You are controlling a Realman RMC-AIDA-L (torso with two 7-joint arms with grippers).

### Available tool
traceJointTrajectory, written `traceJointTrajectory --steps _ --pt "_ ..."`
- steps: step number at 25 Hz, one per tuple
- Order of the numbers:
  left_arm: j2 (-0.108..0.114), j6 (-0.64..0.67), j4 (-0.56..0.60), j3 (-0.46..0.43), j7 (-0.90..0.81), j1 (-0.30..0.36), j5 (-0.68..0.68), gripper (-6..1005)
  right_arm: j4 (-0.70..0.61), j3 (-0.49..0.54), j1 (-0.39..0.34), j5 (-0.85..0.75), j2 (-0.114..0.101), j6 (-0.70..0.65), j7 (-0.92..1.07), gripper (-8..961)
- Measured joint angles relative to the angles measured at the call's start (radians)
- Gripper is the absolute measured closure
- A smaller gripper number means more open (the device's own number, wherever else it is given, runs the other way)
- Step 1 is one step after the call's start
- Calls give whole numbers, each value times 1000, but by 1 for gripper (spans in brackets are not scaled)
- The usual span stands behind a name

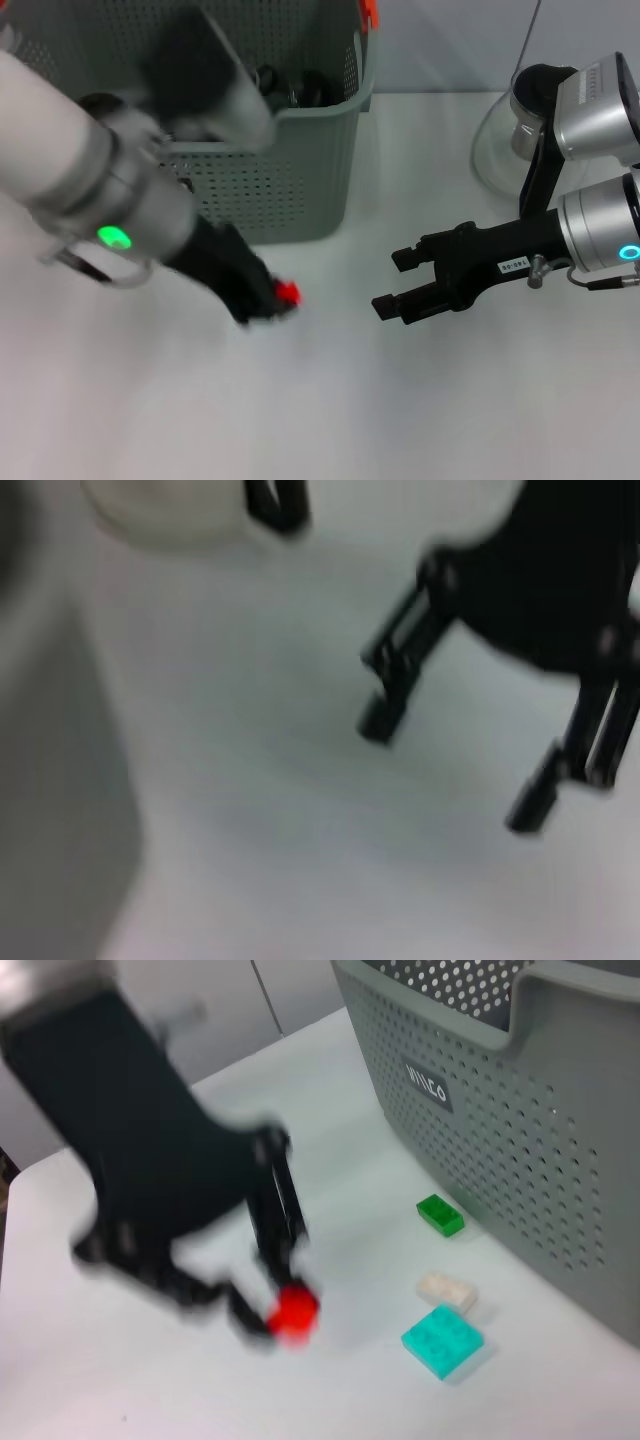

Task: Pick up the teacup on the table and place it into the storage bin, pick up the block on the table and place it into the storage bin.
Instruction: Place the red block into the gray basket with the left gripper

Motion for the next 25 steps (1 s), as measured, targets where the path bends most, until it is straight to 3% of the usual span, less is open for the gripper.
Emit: traceJointTrajectory --steps 5,10,15,18,22,25 --pt "24 87 91 -329 58 -47 -49 814 0 -2 0 -2 -1 -5 -1 72" --pt "99 78 98 -512 72 -120 -86 809 0 -6 0 -2 -1 -7 -1 72" --pt "182 -27 -72 -594 71 -184 -85 802 0 -6 0 -3 0 -10 -1 72" --pt "232 -138 -238 -614 74 -219 -59 798 0 -6 0 -3 0 -10 0 72" --pt "239 -303 -335 -624 84 -229 5 793 1 -6 0 -3 0 -11 3 72" --pt "235 -340 -341 -623 84 -229 22 709 1 -5 1 -3 -1 -12 5 72"
